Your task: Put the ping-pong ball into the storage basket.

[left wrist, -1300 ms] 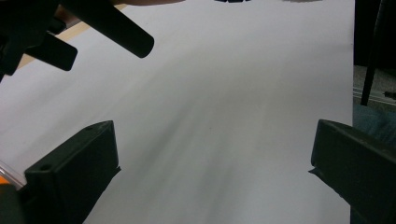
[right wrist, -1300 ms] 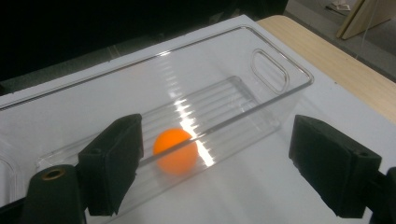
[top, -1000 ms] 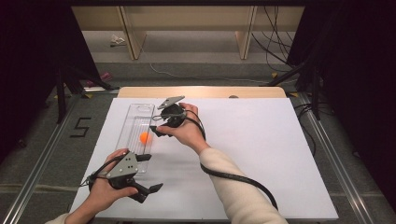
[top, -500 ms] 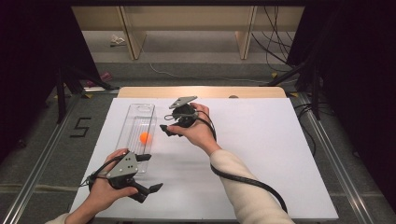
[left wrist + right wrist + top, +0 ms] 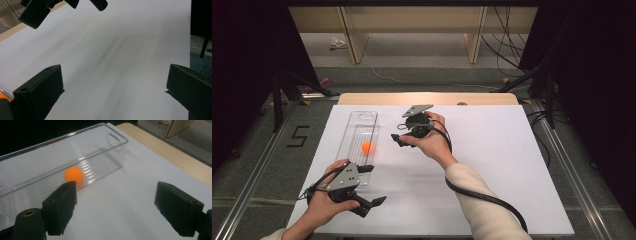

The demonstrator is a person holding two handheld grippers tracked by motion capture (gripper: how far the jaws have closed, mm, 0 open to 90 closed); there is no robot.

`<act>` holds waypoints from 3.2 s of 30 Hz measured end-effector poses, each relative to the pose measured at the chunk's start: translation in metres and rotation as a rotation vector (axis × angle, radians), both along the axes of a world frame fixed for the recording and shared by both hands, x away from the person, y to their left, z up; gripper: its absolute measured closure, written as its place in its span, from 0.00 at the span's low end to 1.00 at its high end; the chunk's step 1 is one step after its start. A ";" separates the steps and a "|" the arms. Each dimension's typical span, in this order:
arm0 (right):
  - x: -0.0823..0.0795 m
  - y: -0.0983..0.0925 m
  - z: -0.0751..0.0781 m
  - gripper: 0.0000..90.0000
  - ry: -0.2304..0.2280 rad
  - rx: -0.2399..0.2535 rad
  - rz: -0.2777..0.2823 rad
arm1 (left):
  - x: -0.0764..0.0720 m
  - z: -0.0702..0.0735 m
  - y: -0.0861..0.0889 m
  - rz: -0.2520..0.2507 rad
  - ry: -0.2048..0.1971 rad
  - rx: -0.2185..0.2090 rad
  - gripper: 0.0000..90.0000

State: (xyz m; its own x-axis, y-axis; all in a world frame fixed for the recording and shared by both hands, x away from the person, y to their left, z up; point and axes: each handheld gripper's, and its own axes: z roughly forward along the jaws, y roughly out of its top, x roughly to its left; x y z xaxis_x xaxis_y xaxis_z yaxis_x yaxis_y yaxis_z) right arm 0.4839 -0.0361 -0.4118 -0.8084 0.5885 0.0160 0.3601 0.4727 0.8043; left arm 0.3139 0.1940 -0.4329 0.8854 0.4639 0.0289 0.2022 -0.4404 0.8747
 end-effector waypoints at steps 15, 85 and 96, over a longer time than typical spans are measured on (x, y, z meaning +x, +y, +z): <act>-0.003 -0.025 0.001 0.21 -0.001 0.009 -0.034 | 0.000 0.000 0.000 0.004 0.001 -0.001 0.00; -0.081 -0.183 -0.008 0.22 -0.007 0.078 -0.213 | 0.001 0.000 0.002 0.018 0.000 0.002 0.00; -0.098 -0.199 -0.011 0.21 -0.005 0.072 -0.231 | 0.001 0.000 0.002 0.019 -0.003 0.003 0.00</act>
